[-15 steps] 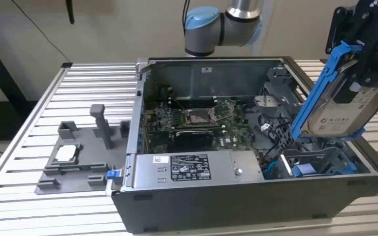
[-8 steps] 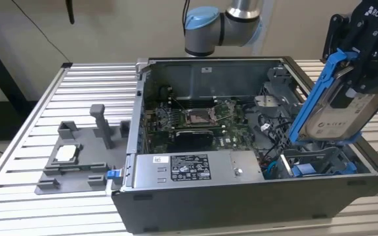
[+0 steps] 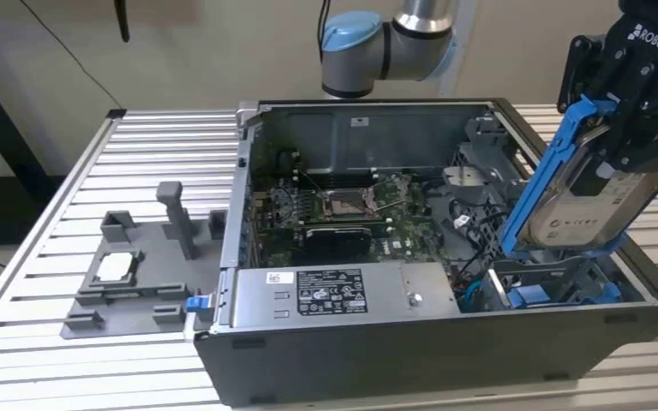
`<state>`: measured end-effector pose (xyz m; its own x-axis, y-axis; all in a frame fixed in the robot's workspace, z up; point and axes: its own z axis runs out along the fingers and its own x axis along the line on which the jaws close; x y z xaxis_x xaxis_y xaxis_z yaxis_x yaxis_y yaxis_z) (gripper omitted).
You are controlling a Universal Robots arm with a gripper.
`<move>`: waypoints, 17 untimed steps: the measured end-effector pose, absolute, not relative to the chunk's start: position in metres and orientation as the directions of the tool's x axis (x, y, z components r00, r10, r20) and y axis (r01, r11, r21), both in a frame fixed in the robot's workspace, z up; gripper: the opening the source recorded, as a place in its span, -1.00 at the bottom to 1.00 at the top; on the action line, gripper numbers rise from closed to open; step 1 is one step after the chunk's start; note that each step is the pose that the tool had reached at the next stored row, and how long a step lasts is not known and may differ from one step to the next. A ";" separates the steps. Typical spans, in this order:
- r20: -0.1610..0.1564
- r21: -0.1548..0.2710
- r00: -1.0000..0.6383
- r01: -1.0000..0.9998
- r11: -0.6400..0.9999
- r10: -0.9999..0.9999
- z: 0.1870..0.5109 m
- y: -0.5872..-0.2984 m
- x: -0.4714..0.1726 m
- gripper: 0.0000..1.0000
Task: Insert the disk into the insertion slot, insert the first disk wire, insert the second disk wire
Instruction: 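Insert the disk into the insertion slot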
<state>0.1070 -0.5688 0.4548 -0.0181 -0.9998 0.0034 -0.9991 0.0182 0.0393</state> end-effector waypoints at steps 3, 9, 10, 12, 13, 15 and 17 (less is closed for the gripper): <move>0.003 0.039 -0.018 -0.999 0.018 -1.000 0.452 -0.569 0.108 -0.35; 0.003 0.039 -0.012 -0.999 0.012 -1.000 0.447 -0.573 0.114 -0.35; 0.003 0.039 -0.011 -0.999 0.011 -1.000 0.446 -0.573 0.114 -0.35; 0.003 0.039 -0.006 -0.999 0.006 -1.000 0.443 -0.573 0.114 -0.35; 0.003 0.039 -0.002 -0.999 0.002 -1.000 0.442 -0.573 0.114 -0.35; 0.003 0.039 0.007 -0.999 -0.007 -1.000 0.439 -0.573 0.114 -0.35; 0.003 0.039 0.012 -0.999 -0.012 -1.000 0.436 -0.573 0.114 -0.35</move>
<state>0.1140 -0.5732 0.4359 0.0117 -0.9999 0.0026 -0.9992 -0.0116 0.0391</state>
